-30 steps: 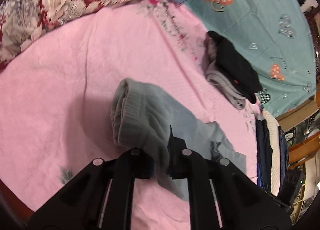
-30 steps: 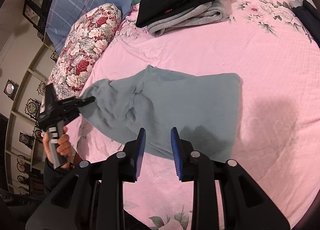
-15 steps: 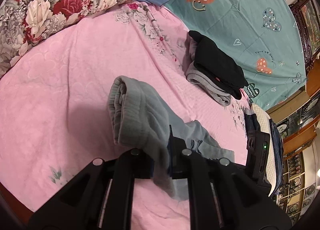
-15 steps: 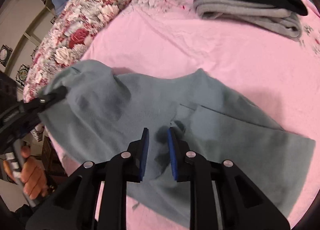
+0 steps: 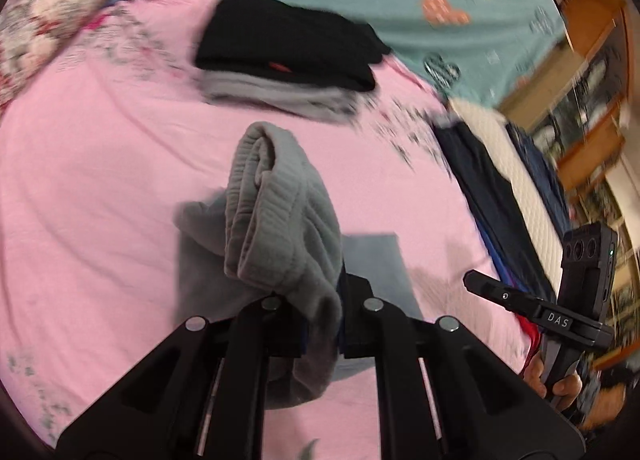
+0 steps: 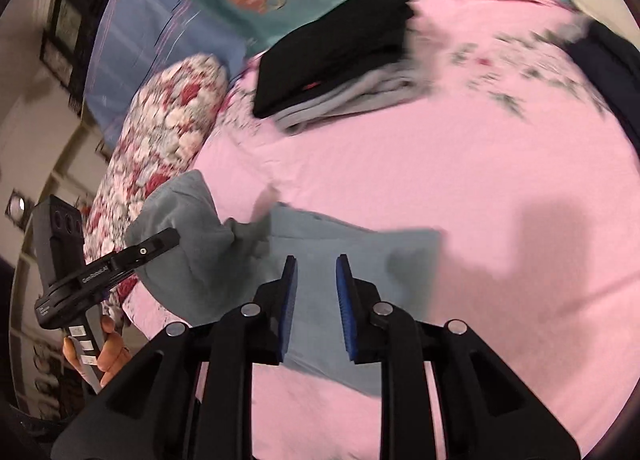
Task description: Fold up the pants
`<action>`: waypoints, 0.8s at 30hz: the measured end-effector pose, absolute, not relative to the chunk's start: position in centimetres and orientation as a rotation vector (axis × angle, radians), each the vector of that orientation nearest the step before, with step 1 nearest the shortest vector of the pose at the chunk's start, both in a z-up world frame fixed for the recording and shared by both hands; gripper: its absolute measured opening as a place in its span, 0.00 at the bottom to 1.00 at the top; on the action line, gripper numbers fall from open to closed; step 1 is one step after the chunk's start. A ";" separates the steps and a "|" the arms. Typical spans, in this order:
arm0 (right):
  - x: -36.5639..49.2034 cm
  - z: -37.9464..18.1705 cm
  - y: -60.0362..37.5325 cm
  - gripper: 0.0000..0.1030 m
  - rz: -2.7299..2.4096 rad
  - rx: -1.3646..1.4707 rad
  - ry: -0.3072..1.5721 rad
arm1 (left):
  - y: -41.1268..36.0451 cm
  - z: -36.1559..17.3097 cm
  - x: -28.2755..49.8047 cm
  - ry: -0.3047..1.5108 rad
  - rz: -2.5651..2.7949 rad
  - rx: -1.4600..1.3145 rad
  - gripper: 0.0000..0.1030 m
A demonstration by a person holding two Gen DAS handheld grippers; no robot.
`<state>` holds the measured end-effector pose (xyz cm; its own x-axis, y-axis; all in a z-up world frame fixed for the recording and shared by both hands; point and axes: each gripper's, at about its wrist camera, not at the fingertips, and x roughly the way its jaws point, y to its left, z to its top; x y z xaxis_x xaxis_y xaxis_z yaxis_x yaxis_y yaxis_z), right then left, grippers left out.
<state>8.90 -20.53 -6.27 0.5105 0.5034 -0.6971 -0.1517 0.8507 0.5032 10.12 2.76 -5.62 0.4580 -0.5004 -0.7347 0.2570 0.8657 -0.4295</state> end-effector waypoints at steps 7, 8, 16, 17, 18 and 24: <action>4.3 -9.8 -27.7 0.22 0.312 0.562 0.967 | -6.2 -10.0 9.5 1.157 -0.556 -0.074 0.69; 4.0 -10.2 -27.9 0.22 0.308 0.574 0.967 | -6.7 -10.7 9.5 1.172 -0.550 -0.074 0.81; 3.6 -11.7 -28.4 0.26 0.334 0.596 0.997 | -3.4 -5.8 7.1 0.993 -0.642 -0.191 0.85; 3.7 -11.8 -28.1 0.27 0.336 0.588 0.999 | -1.9 -5.1 7.0 0.961 -0.606 -0.212 0.85; 3.9 -11.7 -27.9 0.27 0.339 0.584 1.000 | -0.8 -4.7 7.0 0.947 -0.566 -0.225 0.85; 4.0 -10.3 -25.4 0.27 0.421 0.545 0.989 | 4.1 -6.7 7.9 1.002 -0.474 -0.311 0.44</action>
<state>4.00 -25.36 -10.25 0.4890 0.5649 -0.6647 -0.0884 0.7902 0.6065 7.91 4.10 -6.70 0.4508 -0.5152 -0.7290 0.2362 0.8564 -0.4591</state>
